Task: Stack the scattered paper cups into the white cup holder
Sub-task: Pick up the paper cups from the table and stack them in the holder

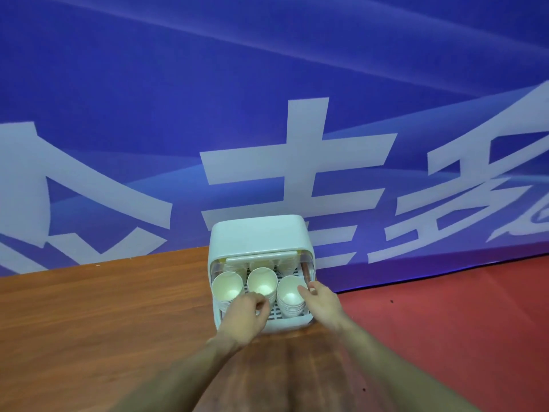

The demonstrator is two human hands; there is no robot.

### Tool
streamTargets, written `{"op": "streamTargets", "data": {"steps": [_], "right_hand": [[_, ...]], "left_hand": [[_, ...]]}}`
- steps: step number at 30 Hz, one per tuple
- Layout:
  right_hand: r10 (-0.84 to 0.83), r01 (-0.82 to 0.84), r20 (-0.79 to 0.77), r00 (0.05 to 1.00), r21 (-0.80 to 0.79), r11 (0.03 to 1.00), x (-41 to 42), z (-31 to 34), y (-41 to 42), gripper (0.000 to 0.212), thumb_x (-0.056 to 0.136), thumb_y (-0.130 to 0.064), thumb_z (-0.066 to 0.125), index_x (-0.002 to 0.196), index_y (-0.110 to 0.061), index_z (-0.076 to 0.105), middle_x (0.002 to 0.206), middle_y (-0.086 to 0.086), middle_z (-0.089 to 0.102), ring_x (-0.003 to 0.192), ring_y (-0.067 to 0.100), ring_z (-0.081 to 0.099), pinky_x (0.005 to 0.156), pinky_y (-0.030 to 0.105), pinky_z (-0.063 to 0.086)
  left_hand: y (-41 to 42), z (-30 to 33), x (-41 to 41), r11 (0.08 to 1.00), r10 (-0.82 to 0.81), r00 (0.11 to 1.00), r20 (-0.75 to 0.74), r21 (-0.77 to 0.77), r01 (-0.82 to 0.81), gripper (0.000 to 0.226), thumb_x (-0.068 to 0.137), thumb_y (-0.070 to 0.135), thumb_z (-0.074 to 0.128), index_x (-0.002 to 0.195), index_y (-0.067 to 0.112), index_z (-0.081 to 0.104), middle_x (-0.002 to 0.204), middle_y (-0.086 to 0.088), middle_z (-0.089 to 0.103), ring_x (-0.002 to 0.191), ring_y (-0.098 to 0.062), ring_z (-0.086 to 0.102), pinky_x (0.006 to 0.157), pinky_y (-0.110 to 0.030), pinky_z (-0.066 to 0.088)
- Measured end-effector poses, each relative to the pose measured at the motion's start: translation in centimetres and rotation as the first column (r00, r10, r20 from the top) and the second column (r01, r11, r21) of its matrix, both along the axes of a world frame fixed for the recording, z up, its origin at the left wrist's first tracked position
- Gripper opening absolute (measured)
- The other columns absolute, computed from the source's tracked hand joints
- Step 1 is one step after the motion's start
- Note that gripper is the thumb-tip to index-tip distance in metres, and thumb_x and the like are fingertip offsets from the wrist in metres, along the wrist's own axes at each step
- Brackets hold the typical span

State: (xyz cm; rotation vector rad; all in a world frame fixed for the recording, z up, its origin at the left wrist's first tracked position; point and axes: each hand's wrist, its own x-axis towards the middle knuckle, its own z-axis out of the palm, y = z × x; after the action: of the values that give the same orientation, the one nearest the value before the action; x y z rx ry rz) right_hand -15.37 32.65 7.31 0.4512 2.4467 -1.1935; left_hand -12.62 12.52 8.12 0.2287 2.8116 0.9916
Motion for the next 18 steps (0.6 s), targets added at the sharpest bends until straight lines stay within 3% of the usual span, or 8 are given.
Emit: {"op": "streamTargets", "data": {"steps": [1, 3, 5, 7, 11, 14, 17, 18], "right_hand": [[-0.01, 0.011, 0.02, 1.0, -0.048, 0.999, 0.1, -0.3, -0.1, 0.054, 0.095, -0.045, 0.052, 0.139, -0.014, 0.051, 0.131, 0.005, 0.06, 0.122, 0.023, 0.053, 0.099, 0.03, 0.04], [-0.046, 0.057, 0.074, 0.996, -0.16, 0.986, 0.4, -1.3, -0.3, 0.056, 0.096, -0.046, 0.051, 0.142, -0.014, 0.048, 0.14, 0.003, 0.053, 0.128, 0.021, 0.048, 0.106, 0.031, 0.036], [-0.108, 0.139, 0.125, 0.986, -0.272, 0.952, 0.6, -2.7, -0.5, 0.065, 0.09, -0.054, 0.052, 0.142, -0.015, 0.048, 0.144, 0.002, 0.049, 0.127, 0.02, 0.048, 0.105, 0.033, 0.036], [-0.185, 0.233, 0.166, 0.969, -0.349, 0.908, 0.5, -4.5, -0.6, 0.07, 0.085, -0.058, 0.054, 0.141, -0.017, 0.051, 0.142, 0.005, 0.052, 0.124, 0.02, 0.05, 0.106, 0.037, 0.039], [-0.191, 0.251, 0.177, 0.965, -0.437, 0.863, 0.4, -4.3, -0.8, 0.042, 0.099, -0.039, 0.051, 0.134, -0.015, 0.058, 0.131, 0.006, 0.061, 0.113, 0.018, 0.056, 0.096, 0.031, 0.042], [-0.203, 0.258, 0.166, 0.965, -0.47, 0.844, 0.7, -3.6, -0.9, 0.031, 0.101, -0.033, 0.05, 0.126, -0.019, 0.061, 0.121, 0.004, 0.065, 0.114, 0.019, 0.059, 0.096, 0.031, 0.044], [-0.236, 0.277, 0.146, 0.961, -0.465, 0.841, 0.7, -3.6, -1.0, 0.024, 0.101, -0.031, 0.049, 0.118, -0.022, 0.063, 0.108, 0.001, 0.069, 0.105, 0.018, 0.063, 0.083, 0.026, 0.047], [-0.252, 0.292, 0.146, 0.957, -0.465, 0.836, 0.5, -3.6, -1.0, 0.023, 0.101, -0.032, 0.05, 0.115, -0.021, 0.064, 0.106, 0.0, 0.069, 0.102, 0.018, 0.064, 0.081, 0.027, 0.048]], "left_hand": [[0.6, -0.6, 0.4, 0.998, 0.029, 0.998, 0.062, 0.059, -0.033, 0.029, 0.091, 0.032, 0.049, 0.072, 0.017, 0.064, 0.071, 0.006, 0.065, 0.07, -0.009, 0.059, 0.071, -0.028, 0.047], [1.7, -1.9, 0.9, 0.985, 0.084, 0.979, 0.187, 0.131, -0.11, 0.021, 0.095, 0.023, 0.054, 0.101, 0.02, 0.073, 0.1, 0.01, 0.073, 0.094, -0.004, 0.063, 0.084, -0.018, 0.044], [2.8, -2.5, 1.1, 0.95, 0.138, 0.94, 0.313, 0.227, -0.216, 0.034, 0.096, 0.013, 0.054, 0.128, 0.018, 0.062, 0.125, 0.007, 0.063, 0.115, -0.008, 0.057, 0.097, -0.019, 0.042], [4.0, -2.1, 1.0, 0.872, 0.159, 0.881, 0.445, 0.355, -0.337, 0.04, 0.094, -0.001, 0.052, 0.126, 0.023, 0.053, 0.123, 0.01, 0.056, 0.119, -0.008, 0.051, 0.095, -0.016, 0.038], [5.3, -2.1, 0.6, 0.69, 0.112, 0.821, 0.559, 0.551, -0.469, 0.05, 0.081, -0.022, 0.044, 0.116, 0.009, 0.061, 0.105, 0.004, 0.071, 0.106, -0.011, 0.064, 0.077, -0.009, 0.047], [6.0, -3.0, 0.7, 0.541, 0.056, 0.806, 0.589, 0.661, -0.52, 0.059, 0.058, -0.01, 0.05, 0.114, 0.002, 0.063, 0.092, 0.001, 0.076, 0.088, -0.009, 0.072, 0.072, -0.017, 0.052], [6.3, -4.1, 0.0, 0.516, 0.039, 0.805, 0.593, 0.678, -0.524, 0.087, 0.039, 0.005, 0.057, 0.125, -0.003, 0.059, 0.107, -0.012, 0.074, 0.106, -0.026, 0.067, 0.094, -0.037, 0.052], [6.5, -4.3, -0.3, 0.525, 0.047, 0.797, 0.602, 0.664, -0.533, 0.09, 0.036, 0.01, 0.06, 0.126, -0.001, 0.06, 0.106, -0.01, 0.074, 0.106, -0.025, 0.067, 0.095, -0.037, 0.051]]}}
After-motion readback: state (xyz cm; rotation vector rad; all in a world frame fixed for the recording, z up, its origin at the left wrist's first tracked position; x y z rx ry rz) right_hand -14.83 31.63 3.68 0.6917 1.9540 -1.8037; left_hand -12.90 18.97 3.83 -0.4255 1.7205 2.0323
